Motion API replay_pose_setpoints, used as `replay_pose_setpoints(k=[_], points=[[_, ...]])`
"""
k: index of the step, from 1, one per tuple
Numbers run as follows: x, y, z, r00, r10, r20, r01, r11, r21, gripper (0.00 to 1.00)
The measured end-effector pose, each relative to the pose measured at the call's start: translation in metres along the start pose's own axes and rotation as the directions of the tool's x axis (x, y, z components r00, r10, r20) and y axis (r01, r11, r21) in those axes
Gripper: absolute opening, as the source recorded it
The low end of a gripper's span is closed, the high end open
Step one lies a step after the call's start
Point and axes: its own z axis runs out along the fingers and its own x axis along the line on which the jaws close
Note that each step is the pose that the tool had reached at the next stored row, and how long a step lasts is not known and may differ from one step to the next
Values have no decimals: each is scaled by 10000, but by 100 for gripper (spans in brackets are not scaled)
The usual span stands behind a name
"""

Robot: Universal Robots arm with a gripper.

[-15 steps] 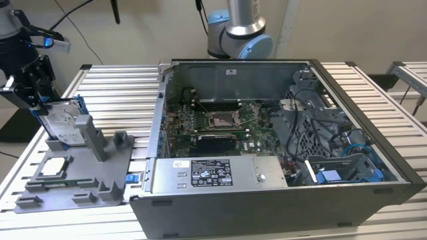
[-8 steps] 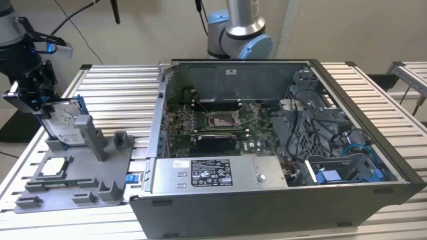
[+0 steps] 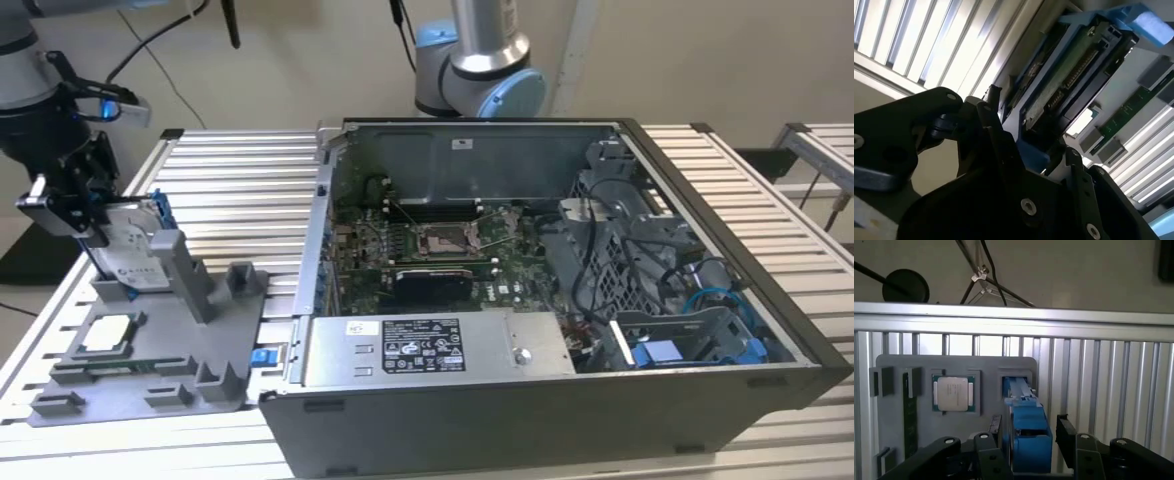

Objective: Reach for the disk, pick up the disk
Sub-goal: 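Pick up the disk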

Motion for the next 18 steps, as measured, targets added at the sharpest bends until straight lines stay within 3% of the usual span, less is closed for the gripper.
replay_pose_setpoints(k=[4,18], points=[[1,0,62,10000,-13,1,13,10000,5,100],[2,0,154,10000,-15,-1,15,10000,0,100]])
